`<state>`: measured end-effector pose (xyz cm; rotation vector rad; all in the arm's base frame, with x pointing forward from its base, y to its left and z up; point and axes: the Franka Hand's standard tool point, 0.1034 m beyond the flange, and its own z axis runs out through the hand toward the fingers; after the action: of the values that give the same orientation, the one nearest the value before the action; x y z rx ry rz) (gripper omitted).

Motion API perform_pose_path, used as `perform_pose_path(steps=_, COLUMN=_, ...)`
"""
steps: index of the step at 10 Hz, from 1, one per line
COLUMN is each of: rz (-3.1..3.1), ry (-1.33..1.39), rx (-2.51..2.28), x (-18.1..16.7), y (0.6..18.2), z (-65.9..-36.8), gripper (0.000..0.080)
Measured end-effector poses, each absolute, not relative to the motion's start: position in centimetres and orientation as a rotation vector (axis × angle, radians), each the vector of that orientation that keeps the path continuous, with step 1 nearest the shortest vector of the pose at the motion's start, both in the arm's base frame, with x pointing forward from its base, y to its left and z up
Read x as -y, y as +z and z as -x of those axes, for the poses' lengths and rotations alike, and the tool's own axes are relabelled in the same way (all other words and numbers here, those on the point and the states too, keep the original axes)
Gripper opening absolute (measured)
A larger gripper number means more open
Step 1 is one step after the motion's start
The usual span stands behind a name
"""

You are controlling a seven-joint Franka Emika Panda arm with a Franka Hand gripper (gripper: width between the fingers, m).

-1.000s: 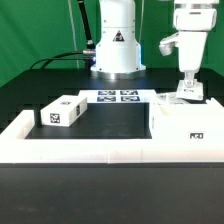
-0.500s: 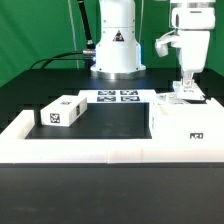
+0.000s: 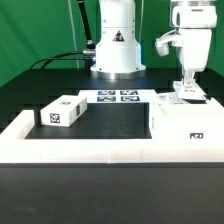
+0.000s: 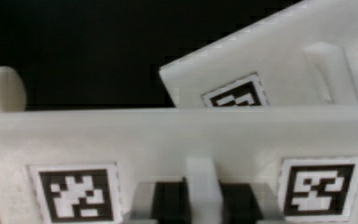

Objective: Assemble cabinet

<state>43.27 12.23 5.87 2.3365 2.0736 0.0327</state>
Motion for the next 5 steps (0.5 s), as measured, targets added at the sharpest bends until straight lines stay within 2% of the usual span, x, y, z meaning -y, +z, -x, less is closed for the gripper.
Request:
perform_pose_path(steps=3, rz=-2.329, ry=0.05, rx=-2.071, x=-12.5, y=6.1, z=-45.0, gripper=0.0068)
perform_pose_path(steps=5, rz=-2.333, ry=0.051, rx=-2.066, x=-12.4, y=6.1, z=-45.2, gripper=0.0068)
